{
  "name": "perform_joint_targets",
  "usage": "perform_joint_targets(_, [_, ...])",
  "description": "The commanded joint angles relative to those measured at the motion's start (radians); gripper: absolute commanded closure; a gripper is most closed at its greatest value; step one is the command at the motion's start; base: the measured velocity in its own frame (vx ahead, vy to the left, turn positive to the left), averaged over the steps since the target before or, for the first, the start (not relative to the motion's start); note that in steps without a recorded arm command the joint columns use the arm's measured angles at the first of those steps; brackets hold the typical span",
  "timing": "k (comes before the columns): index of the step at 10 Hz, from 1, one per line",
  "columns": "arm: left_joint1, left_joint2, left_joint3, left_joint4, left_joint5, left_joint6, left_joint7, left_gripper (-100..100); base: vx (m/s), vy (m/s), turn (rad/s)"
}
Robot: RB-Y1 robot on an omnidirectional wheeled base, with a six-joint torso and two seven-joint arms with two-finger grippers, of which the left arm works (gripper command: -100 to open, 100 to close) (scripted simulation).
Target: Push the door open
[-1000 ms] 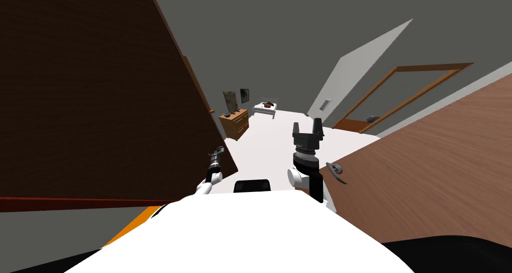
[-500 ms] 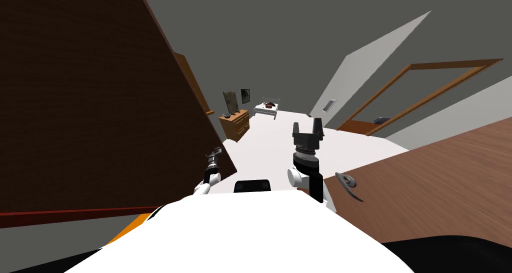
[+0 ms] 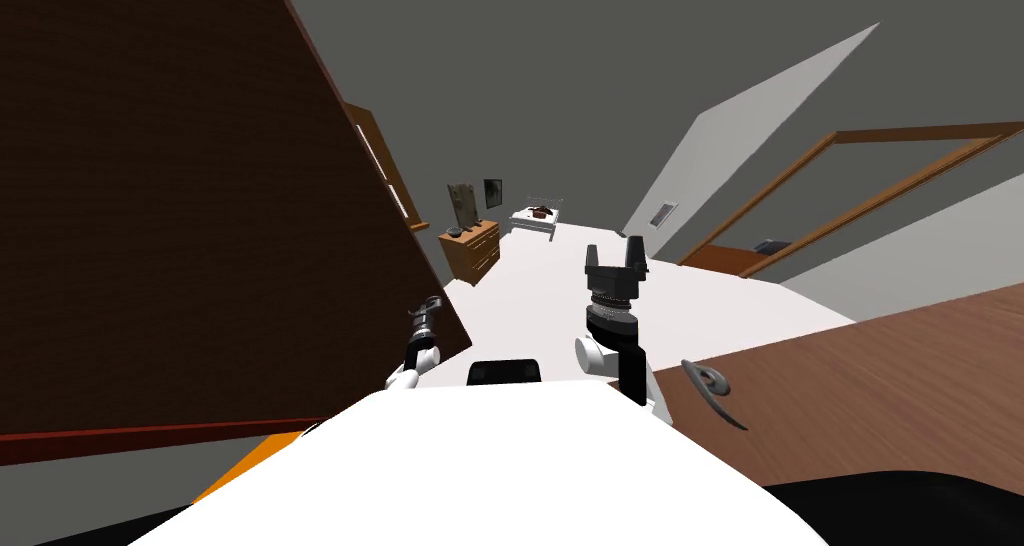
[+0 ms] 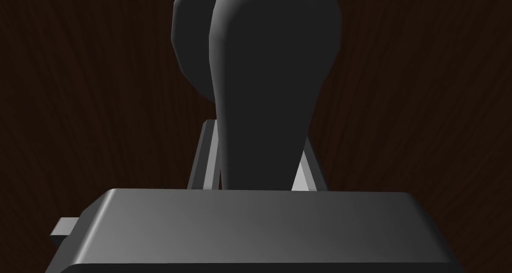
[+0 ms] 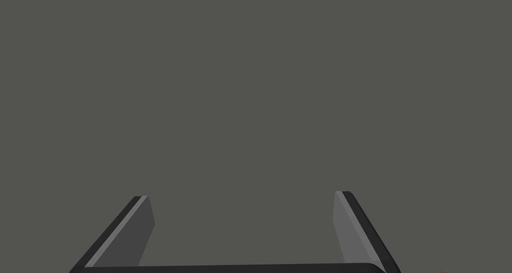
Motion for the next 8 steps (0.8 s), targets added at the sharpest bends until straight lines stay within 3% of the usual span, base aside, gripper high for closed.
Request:
perform_joint_targets(1, [0.006,0.009,0.025,-0.018,0.002,0.005,-0.004,100,0.167,-0.022,0.067])
perform_joint_targets(5, [0.017,0.013,0.072,-0.025,0.001,0.007,-0.007,100,0.210,-0.042,0.069])
perform_joint_targets(7, [0.020,0.014,0.075,-0.024,0.001,0.012,-0.007,100,0.143,-0.028,0.052])
perform_joint_targets(8, [0.022,0.020,0.096,-0.021,0.014,0.007,-0.015,100,0.157,-0.008,0.047])
